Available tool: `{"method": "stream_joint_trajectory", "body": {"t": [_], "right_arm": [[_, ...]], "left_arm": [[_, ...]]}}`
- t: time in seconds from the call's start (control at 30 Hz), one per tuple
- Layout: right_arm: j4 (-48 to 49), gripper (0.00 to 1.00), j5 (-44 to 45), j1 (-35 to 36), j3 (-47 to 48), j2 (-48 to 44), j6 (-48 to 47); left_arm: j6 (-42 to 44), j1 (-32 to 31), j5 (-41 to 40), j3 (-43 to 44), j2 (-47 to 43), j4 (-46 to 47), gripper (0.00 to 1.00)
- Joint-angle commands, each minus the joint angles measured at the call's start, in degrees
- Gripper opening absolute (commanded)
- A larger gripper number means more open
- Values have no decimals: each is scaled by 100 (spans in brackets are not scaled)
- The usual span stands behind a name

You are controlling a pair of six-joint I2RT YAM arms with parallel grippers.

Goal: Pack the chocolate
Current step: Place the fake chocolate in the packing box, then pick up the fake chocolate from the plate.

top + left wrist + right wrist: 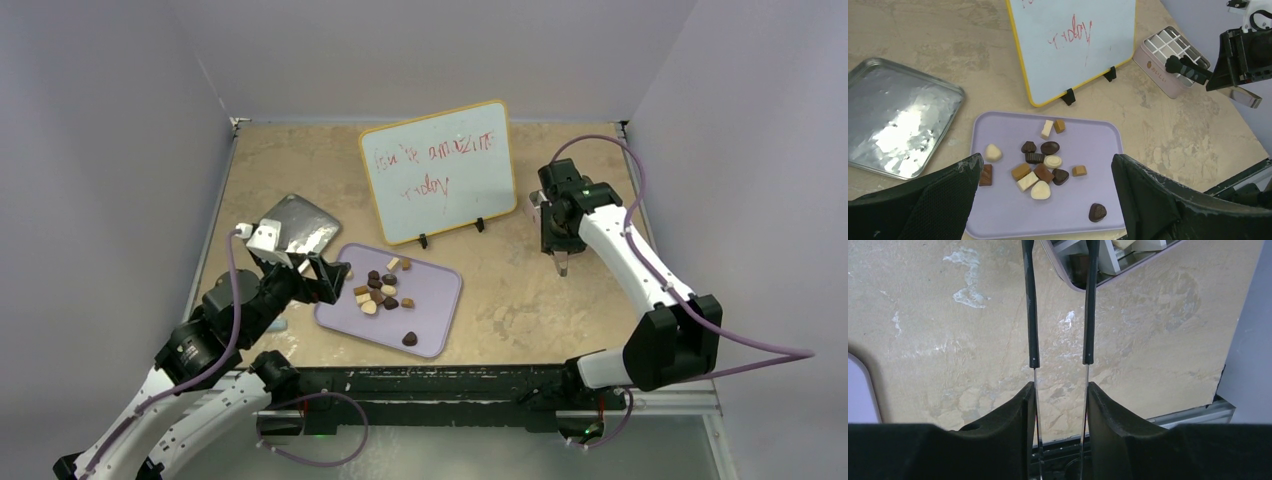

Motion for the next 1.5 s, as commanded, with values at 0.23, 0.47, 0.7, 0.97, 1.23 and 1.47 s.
{"method": "stream_joint_trajectory", "body": {"t": [0.23,0.47,0.7,0.97,1.23,1.47], "right_arm": [[247,39,-208,17,16,-728,-250],[299,39,-975,133,-146,-1361,-502],[382,39,-1157,1019,-451,-1846,-294],[639,38,-1344,2583,-698,-1855,-171],[1272,38,-1439,3830,-1043,-1600,-233],[1239,38,-1134,4853,-918,-1138,-443]], "left_arm": [[-7,-4,-291,25,110,22,100],[10,-4,-294,41,99,11,100],[27,-4,-285,16,-71,63,100],[25,1,-309,51,-20,28,100],[-25,-7,-389,26,-166,19,100],[-25,-2,-404,51,-115,-4,99]]}}
